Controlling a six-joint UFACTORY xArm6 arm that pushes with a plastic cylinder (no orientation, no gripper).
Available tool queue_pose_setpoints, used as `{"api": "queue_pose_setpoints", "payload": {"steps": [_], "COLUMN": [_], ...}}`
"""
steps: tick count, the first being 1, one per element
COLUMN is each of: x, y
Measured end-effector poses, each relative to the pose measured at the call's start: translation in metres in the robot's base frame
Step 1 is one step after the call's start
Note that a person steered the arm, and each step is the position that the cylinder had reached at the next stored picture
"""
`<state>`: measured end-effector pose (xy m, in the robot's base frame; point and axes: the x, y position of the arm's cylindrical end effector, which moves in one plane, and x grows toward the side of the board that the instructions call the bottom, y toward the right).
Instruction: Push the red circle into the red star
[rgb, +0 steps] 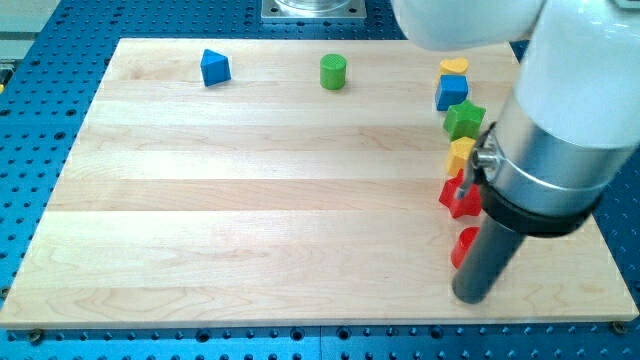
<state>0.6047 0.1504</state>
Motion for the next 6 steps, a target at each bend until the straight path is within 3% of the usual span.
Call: {"api": "queue_pose_setpoints", "payload": {"steps": [1, 2, 3, 5, 6], "x": [0.005, -0.026, -0.017, -0.013, -0.033], "y": [0.029, 0.029, 0.033, 0.004, 0.004]}}
